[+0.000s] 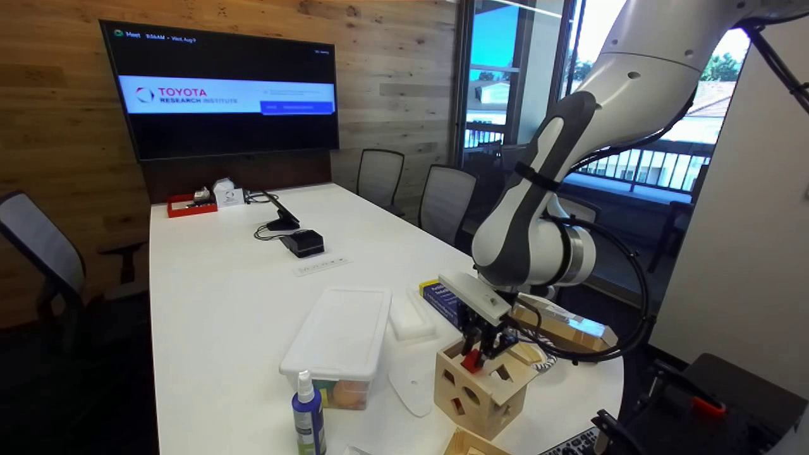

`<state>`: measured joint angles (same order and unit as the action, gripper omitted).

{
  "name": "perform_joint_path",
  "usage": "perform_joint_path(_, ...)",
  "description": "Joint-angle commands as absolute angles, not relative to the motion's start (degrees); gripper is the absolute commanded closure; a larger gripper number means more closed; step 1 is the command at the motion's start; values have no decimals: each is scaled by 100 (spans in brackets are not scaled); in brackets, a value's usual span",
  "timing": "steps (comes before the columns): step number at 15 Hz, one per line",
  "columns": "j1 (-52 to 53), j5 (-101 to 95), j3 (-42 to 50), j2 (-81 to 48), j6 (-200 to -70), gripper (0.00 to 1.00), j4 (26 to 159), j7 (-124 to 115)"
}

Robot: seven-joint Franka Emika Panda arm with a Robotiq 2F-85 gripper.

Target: Put the block inside the box

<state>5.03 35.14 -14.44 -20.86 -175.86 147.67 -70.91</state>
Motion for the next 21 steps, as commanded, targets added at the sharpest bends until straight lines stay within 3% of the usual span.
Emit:
perform_joint_path(1,354,3412,-1468,-2782,-17567,92,14395,-6889)
perform_joint_path(6,-444,3639,-1924,-2828,-16439,92,14060,-6235)
perform_joint_path(12,156,3544,-835,-2999,-14671,92,13599,-6272)
perform_joint_path(21,853,3466,-381,-3137,-14800,92,13455,-6823)
